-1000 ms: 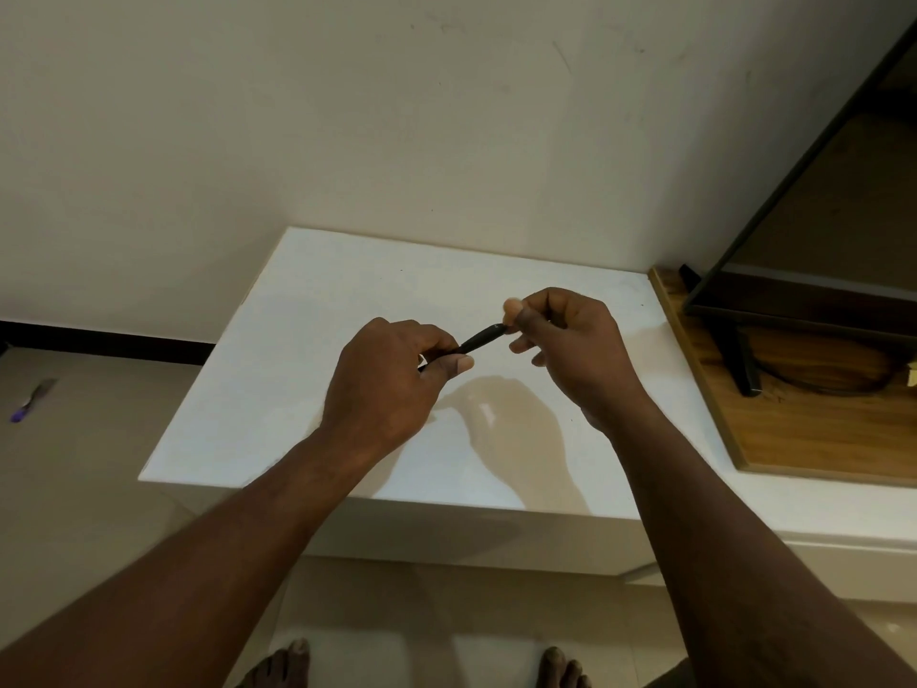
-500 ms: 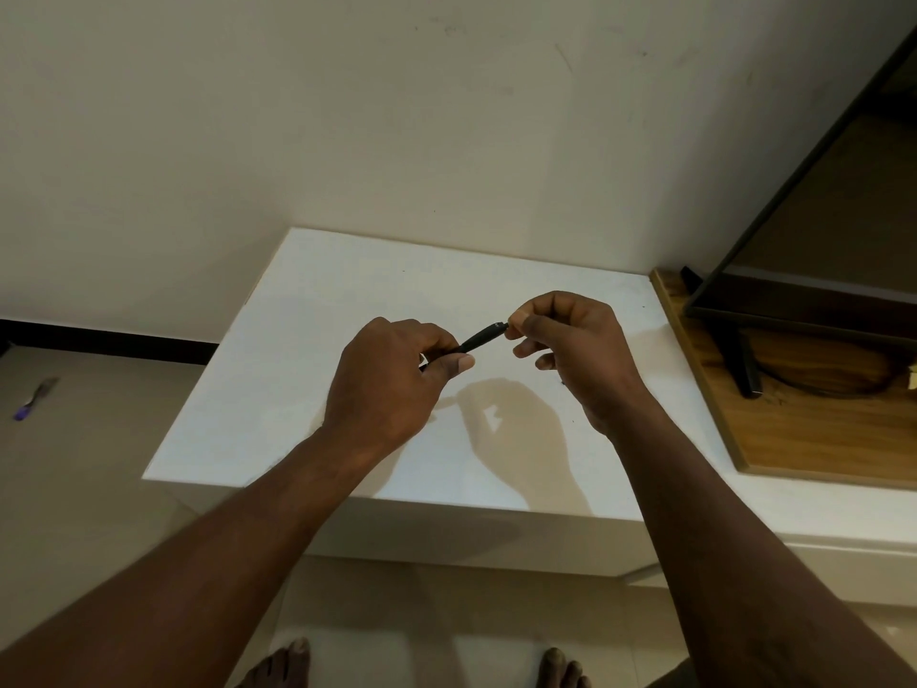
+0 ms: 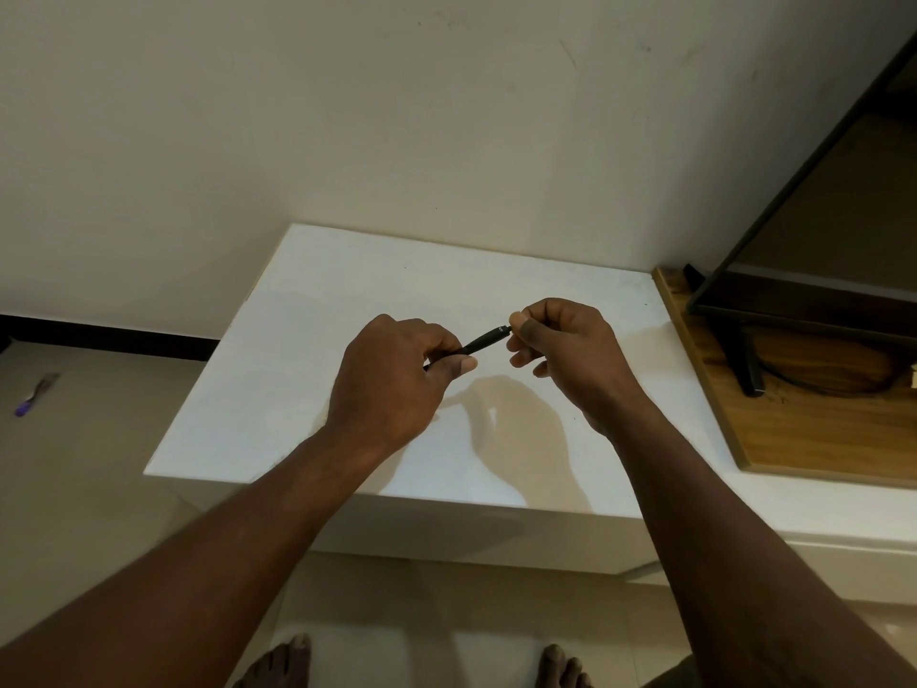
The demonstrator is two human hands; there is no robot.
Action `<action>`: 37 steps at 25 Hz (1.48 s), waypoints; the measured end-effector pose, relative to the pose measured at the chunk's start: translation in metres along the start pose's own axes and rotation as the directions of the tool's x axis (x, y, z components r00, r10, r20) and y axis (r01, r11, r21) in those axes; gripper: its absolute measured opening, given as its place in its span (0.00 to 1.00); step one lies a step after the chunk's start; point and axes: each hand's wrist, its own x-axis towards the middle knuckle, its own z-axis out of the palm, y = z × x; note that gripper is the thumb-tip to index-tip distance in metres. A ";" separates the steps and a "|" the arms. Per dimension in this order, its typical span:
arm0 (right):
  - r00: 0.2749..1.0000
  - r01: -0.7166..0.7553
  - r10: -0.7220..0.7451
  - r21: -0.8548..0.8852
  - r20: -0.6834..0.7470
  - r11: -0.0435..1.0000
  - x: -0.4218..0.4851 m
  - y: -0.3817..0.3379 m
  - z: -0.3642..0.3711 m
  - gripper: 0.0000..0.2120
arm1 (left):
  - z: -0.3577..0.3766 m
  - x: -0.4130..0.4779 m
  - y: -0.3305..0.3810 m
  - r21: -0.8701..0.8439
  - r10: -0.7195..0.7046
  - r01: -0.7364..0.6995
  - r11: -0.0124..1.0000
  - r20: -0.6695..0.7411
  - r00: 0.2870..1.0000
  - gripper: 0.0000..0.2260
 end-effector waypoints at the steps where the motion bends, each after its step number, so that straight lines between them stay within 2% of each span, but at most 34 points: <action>1: 1.000 0.004 -0.004 -0.019 -0.003 1.000 0.000 0.000 0.000 0.09 | 0.001 -0.001 0.000 0.004 0.002 -0.002 1.000 -0.001 1.000 0.08; 12: 0.999 0.026 -0.030 -0.088 -0.041 0.996 0.000 0.001 -0.001 0.08 | 0.005 -0.004 0.003 0.046 0.021 -0.022 0.999 0.007 1.000 0.09; 15: 0.999 0.022 -0.025 -0.085 -0.034 0.996 0.001 0.001 -0.006 0.10 | 0.005 -0.004 0.005 0.009 -0.016 0.016 1.000 0.020 1.000 0.08; 19: 0.989 -0.014 0.003 -0.072 -0.150 0.997 0.008 0.006 -0.024 0.14 | 0.005 -0.002 0.005 -0.018 -0.056 0.056 0.998 0.026 0.998 0.07; 22: 0.976 -0.069 0.029 -0.178 -0.215 0.982 0.013 0.021 -0.037 0.11 | 0.004 -0.002 0.005 -0.017 -0.064 0.064 0.998 0.037 0.997 0.07; 26: 0.979 -0.156 0.075 -0.455 -0.191 0.877 0.020 0.045 -0.045 0.09 | 0.004 -0.001 0.006 -0.023 -0.060 0.061 0.998 0.041 0.997 0.07; 30: 0.975 -0.217 0.139 -0.602 -0.174 0.768 0.024 0.058 -0.045 0.09 | 0.003 -0.002 0.005 -0.011 -0.051 0.051 0.999 0.036 0.998 0.07; 35: 0.985 -0.170 0.101 -0.664 -0.142 0.728 0.022 0.056 -0.036 0.02 | 0.003 -0.001 0.003 -0.008 -0.047 0.048 0.999 0.035 0.998 0.06; 37: 0.992 -0.116 0.120 -0.586 -0.033 0.802 0.020 0.049 -0.030 0.04 | 0.003 0.000 0.001 -0.003 -0.048 0.048 0.999 0.038 0.998 0.07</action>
